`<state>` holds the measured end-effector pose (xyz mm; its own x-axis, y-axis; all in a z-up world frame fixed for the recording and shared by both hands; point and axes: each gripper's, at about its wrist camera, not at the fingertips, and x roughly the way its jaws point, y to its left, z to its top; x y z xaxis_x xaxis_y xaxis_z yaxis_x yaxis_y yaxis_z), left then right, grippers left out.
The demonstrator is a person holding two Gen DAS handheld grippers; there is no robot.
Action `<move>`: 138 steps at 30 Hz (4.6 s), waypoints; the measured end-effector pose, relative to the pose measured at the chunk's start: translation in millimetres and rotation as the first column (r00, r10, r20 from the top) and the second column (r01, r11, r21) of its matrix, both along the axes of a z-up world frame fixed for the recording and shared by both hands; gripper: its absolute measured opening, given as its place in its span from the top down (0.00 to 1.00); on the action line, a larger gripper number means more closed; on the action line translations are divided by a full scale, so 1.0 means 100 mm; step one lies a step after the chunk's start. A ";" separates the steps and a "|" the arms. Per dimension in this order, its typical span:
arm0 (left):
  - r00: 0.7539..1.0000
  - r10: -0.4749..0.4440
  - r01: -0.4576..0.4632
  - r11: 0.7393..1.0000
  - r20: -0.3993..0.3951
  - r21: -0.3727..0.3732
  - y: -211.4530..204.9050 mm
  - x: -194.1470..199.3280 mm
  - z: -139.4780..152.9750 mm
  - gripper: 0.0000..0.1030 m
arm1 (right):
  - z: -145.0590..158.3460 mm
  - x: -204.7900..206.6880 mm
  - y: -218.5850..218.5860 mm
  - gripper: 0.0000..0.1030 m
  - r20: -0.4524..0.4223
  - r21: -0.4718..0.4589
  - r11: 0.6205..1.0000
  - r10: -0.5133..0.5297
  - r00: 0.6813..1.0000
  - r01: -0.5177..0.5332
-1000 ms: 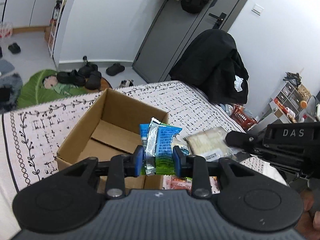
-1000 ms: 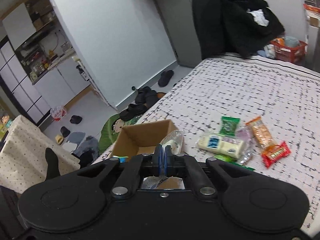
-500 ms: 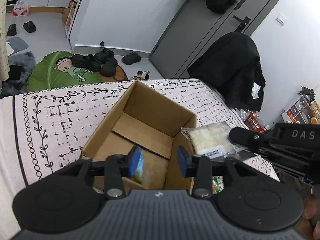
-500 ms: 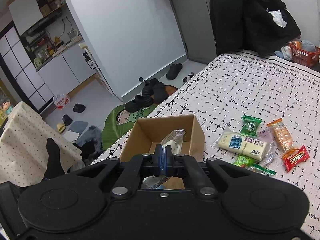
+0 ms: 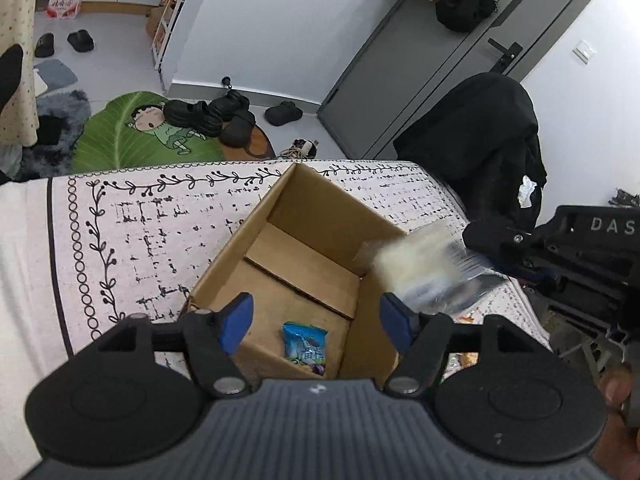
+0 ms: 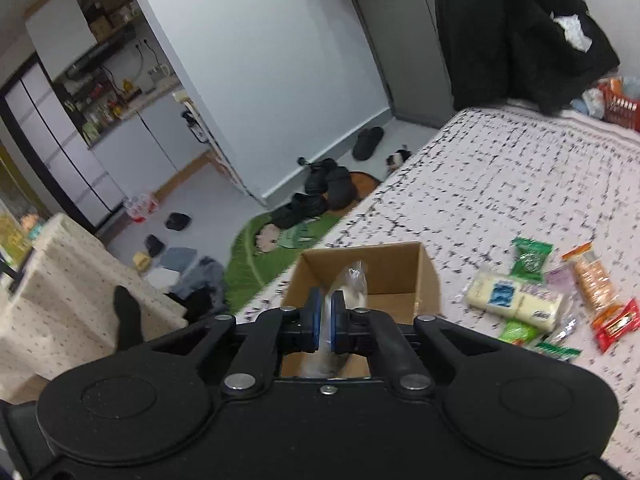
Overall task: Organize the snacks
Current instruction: 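Open left tool to drop the blue wrapper while right tool releases the bread packet, then move both tools back over the snack pile, then grasp the green round bread packet with left tool while right tool approaches red candy, then close right tool on the red candy packet and lift it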
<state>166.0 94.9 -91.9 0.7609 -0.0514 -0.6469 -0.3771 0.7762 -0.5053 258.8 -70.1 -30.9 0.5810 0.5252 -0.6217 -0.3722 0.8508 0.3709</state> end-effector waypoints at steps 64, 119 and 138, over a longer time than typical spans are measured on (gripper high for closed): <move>0.955 -0.282 0.293 0.945 -0.091 0.144 -1.75 0.22 -0.04 0.16 | -0.81 -0.19 -2.43 0.07 -0.093 -0.004 0.950 -0.312 0.946 0.313; 0.916 -0.335 0.374 0.912 -0.221 0.170 -2.11 1.16 -0.69 0.55 | -1.68 0.95 -2.35 0.55 -0.244 0.046 0.968 -0.230 0.942 0.248; 0.936 -0.283 0.319 0.933 -0.207 0.167 -1.87 1.08 -0.63 0.55 | -1.67 0.98 -2.15 0.73 -0.138 -0.160 0.946 -0.305 0.942 0.282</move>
<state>274.1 -92.4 -154.9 0.6016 -0.1198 -0.7898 -0.1790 0.9433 -0.2795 356.4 -284.7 -198.0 0.5847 0.2503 -0.7717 -0.0441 0.9596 0.2778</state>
